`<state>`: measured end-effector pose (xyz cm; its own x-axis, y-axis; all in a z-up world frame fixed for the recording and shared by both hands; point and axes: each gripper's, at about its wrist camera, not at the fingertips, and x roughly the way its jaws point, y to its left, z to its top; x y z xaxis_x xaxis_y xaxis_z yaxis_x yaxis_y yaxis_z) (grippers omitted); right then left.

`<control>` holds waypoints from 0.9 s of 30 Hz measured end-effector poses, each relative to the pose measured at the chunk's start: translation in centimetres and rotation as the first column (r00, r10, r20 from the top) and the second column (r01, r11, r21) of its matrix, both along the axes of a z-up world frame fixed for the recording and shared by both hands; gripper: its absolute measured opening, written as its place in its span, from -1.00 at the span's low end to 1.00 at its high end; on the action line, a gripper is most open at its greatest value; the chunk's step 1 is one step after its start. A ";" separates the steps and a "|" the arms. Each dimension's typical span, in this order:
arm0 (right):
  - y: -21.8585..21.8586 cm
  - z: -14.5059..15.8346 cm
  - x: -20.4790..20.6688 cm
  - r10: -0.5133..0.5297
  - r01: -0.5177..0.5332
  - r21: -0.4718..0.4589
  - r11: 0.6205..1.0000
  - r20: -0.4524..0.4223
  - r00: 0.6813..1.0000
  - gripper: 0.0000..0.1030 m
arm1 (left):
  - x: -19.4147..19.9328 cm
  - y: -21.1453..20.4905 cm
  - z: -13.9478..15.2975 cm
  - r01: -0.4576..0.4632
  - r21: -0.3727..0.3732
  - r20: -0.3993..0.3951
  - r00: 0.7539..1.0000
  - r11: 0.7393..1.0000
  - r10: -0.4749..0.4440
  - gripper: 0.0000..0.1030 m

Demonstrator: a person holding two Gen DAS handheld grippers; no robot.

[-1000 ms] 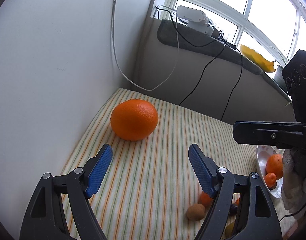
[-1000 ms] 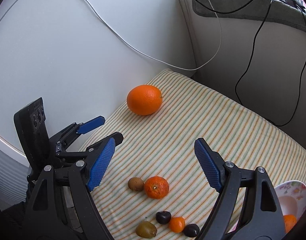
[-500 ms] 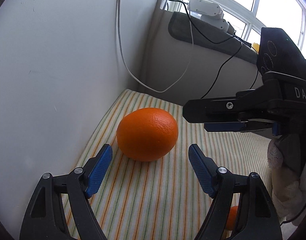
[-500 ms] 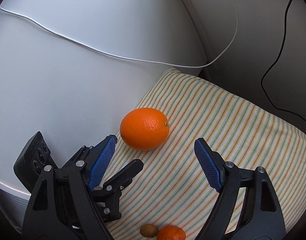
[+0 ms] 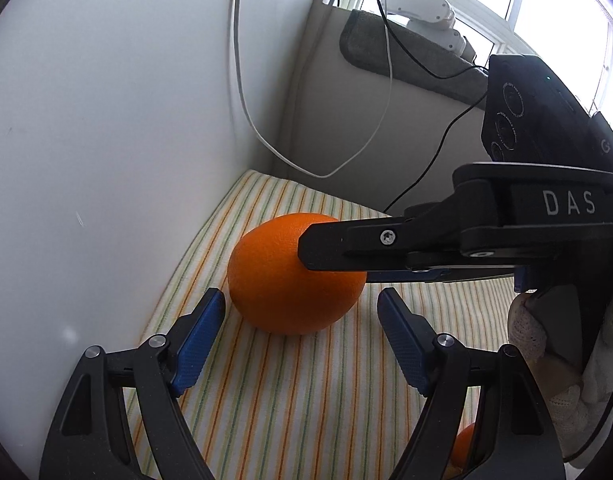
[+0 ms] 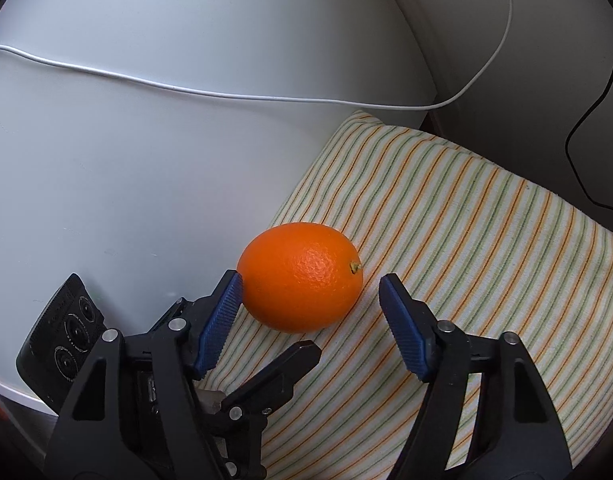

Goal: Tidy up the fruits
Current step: 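Close the right gripper around the orange by the wall, then lift the orange with the right gripper and carry it toward the plate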

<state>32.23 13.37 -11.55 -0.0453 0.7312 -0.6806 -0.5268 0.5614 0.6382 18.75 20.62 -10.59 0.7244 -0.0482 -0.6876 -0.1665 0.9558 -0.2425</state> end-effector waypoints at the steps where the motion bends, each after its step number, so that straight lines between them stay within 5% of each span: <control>1: 0.0 0.0 0.0 -0.001 0.001 0.009 1.000 -0.009 1.000 0.34 | 0.1 0.0 0.0 0.004 -0.003 -0.002 1.000 1.000 -0.004 0.53; 8: -0.2 0.3 -0.3 -0.002 0.002 0.015 1.000 -0.003 1.000 0.25 | 0.1 0.2 0.1 -0.013 0.012 -0.001 1.000 1.000 0.013 0.33; 27: -4.0 3.1 -2.6 -0.039 0.037 0.033 0.999 0.057 0.998 0.24 | -1.8 -4.0 3.4 0.024 0.039 0.068 0.997 0.999 -0.026 0.34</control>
<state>29.64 9.39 -8.49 0.0216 0.7531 -0.6575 -0.5419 0.5615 0.6253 16.94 16.59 -7.16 0.7686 -0.0419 -0.6384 -0.1268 0.9681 -0.2162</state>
